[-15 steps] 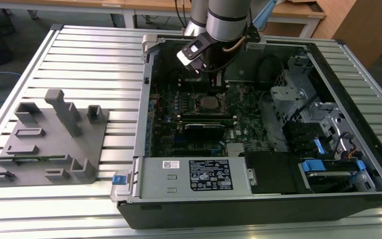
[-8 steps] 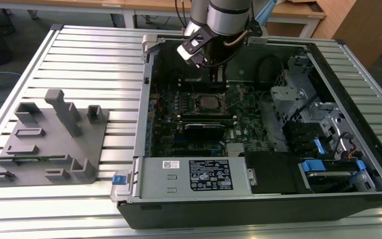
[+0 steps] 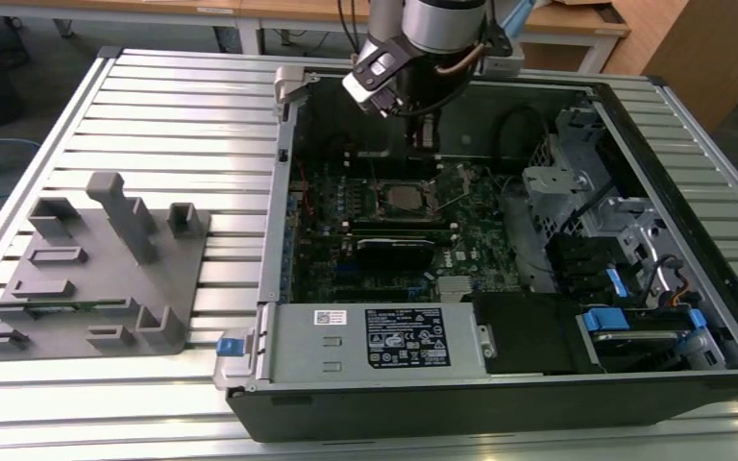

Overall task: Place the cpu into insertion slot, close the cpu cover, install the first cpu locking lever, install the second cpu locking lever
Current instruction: 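Close the cpu cover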

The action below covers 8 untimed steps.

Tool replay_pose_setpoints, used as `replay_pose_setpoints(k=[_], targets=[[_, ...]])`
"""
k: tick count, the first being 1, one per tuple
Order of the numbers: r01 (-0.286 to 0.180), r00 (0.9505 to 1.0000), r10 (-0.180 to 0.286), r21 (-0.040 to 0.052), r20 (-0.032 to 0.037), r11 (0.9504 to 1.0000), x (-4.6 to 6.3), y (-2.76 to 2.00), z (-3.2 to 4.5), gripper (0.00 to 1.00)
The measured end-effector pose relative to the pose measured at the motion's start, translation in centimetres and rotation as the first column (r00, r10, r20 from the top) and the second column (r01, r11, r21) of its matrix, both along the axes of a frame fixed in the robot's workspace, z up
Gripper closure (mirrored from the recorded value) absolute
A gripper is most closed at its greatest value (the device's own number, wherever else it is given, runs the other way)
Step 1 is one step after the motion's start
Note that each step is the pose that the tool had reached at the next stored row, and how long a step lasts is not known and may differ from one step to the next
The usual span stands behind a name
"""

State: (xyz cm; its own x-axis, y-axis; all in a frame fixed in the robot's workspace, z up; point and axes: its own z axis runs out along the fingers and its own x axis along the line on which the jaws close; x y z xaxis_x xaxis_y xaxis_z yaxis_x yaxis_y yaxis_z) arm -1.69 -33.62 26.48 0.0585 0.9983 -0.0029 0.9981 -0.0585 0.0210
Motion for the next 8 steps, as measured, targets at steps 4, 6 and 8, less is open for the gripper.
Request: replay_pose_setpoints(k=[4, 6, 8], targets=[[0.0, 1.0, 0.0, 0.0002, -0.0005, 1.0, 0.0, 0.0, 0.32, 0.89], [0.0, 1.0, 0.0, 0.0, -0.0007, 1.0, 0.0, 0.0, 0.33, 0.89], [0.0, 1.0, 0.0, 0.0, -0.0007, 1.0, 0.0, 0.0, 0.33, 0.89]])
